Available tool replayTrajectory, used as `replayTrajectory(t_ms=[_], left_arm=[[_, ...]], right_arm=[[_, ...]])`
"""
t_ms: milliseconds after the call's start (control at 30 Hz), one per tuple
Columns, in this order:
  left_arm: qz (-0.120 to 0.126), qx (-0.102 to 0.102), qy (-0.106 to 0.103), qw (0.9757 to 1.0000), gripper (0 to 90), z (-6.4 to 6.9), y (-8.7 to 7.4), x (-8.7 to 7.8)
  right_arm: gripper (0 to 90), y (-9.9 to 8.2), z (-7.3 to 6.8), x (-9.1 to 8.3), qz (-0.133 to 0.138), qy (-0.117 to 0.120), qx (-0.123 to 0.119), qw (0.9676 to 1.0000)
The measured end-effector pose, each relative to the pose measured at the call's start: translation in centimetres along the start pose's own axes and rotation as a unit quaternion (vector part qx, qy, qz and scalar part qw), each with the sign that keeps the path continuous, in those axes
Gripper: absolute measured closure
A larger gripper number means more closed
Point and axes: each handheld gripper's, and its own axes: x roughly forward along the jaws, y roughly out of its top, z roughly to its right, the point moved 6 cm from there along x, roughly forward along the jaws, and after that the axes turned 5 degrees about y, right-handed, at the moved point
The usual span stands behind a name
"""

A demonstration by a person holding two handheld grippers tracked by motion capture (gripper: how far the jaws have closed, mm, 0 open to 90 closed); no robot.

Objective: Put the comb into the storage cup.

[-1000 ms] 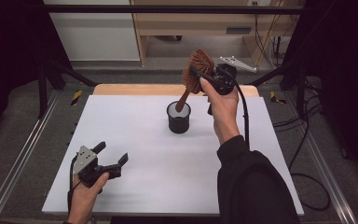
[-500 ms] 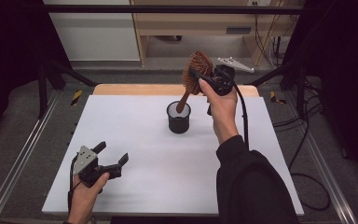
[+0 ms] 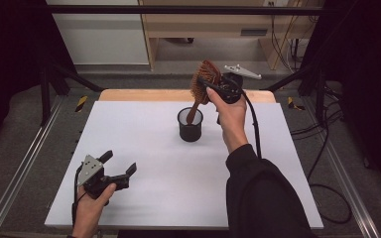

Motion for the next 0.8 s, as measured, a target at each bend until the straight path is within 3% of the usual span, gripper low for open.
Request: replayTrajectory(t_ms=[433, 800], left_arm=[[0.001, 0.000, -0.001, 1.0000, 2.1, 0.0, 0.0, 0.0], [0.001, -0.003, -0.003, 1.0000, 2.1, -0.1, 0.0, 0.0]], right_arm=[[50.7, -2.1, 0.8, 1.8, -0.019, -0.005, 0.005, 0.9998], [50.6, -3.1, 0.7, 2.6, -0.027, -0.003, 0.006, 0.9996]])
